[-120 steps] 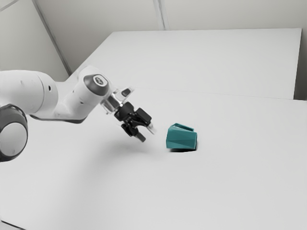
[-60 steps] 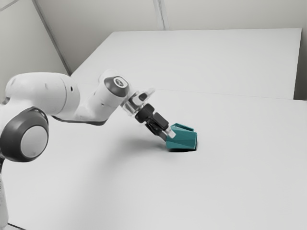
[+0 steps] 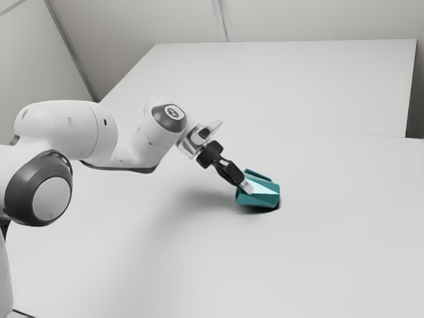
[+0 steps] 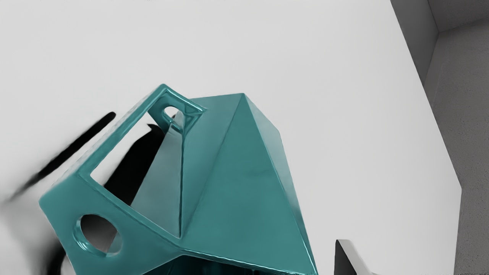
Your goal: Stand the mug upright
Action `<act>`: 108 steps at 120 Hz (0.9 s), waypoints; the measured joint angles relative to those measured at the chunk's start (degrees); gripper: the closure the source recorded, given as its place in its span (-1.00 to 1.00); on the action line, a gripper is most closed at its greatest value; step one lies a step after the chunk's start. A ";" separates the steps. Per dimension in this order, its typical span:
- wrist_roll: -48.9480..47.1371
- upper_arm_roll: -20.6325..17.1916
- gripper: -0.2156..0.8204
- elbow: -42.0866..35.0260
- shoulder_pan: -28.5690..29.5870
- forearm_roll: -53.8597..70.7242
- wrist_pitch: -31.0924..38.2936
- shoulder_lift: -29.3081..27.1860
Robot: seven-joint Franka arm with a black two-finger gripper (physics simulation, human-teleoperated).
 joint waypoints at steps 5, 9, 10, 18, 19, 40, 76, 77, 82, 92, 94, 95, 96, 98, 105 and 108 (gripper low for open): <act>0.27 0.00 0.71 0.28 -0.12 0.23 0.11 -0.07; 0.46 0.00 0.75 0.43 -0.28 0.41 0.25 -0.09; 0.51 0.00 0.76 0.46 -0.32 0.46 0.29 -0.10; 0.84 0.00 0.82 0.68 -0.66 0.93 0.82 -0.17; 0.88 0.00 0.82 0.70 -0.70 0.98 0.91 -0.17; 1.57 -0.08 0.90 0.83 -1.52 2.06 4.18 -0.29; 0.01 -0.27 0.93 -0.08 -1.98 12.41 8.59 -8.73; -0.11 -0.27 0.93 -0.09 -1.90 12.92 8.65 -9.03; -0.82 -0.27 0.93 -0.14 -1.49 15.57 8.99 -10.34; -2.27 -0.16 0.93 -0.35 -0.32 19.80 9.57 -11.76; -2.57 -0.14 0.93 -0.42 -0.07 20.60 9.66 -11.92; -2.73 -0.13 0.93 -0.46 0.05 21.01 9.71 -12.00; -2.89 -0.12 0.93 -0.49 0.16 21.42 9.75 -12.07; -3.22 -0.12 0.93 -0.53 0.47 22.32 9.84 -12.21; -4.41 -0.11 0.93 -0.61 1.63 25.43 10.09 -12.66; -4.95 -0.10 0.93 -0.63 2.32 26.89 10.18 -12.89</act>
